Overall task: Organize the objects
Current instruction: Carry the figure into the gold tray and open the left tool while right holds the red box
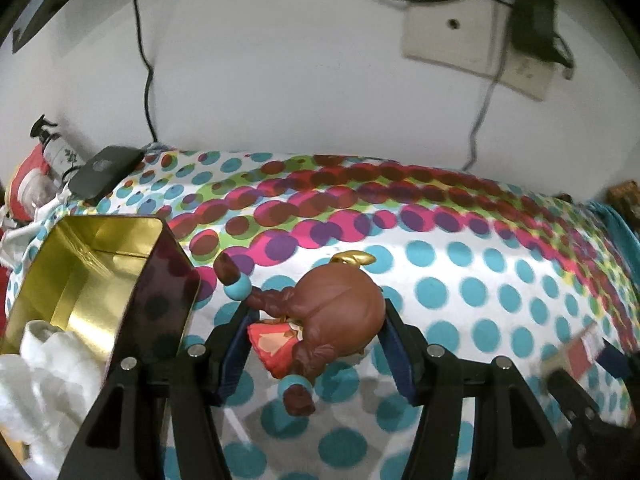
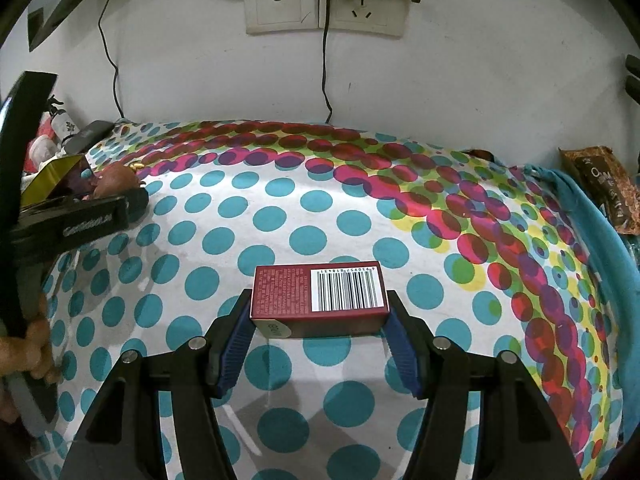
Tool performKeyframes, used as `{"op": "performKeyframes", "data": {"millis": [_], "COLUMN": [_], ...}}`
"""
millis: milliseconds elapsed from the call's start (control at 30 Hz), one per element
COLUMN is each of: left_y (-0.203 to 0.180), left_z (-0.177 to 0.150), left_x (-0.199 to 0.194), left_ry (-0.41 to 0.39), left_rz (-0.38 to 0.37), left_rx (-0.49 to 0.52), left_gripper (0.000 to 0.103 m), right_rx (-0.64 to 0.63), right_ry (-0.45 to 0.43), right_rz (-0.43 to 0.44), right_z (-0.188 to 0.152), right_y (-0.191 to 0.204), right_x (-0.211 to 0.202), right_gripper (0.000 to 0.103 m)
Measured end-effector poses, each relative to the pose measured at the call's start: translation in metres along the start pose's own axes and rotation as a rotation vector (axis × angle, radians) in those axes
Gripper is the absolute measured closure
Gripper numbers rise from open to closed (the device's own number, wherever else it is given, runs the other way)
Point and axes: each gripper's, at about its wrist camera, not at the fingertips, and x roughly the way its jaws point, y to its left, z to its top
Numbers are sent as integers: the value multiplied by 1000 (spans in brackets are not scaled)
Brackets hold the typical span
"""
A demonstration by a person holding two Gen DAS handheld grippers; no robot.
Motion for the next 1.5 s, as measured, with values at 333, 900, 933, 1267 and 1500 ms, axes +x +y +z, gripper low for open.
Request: {"op": "performKeyframes", "data": {"millis": [333,900,933,1267,1500], "left_y": [23,152,155,163,164], "left_z": [16,23,22,14,12], "left_x": [-75,-75,-70,-42,-35], "left_ry": [-77,-1,16,91,122], "left_rz": [-72,4,18,56,65], "left_rx": [76,-89,-86,-89,-104], "left_gripper": [42,42,42,42,41], "right_rx": [-8,-9,-9,-11,-10], "right_ry": [5,9,9,8,8], "right_rz": [-10,-9,-9,-11,-10], "right_z": [-2,-4,-4,-4,-4], "right_y": [1,2,2,2,2], "right_x": [2,3,3,4,3], "right_gripper": [43,43,43,43,43]}}
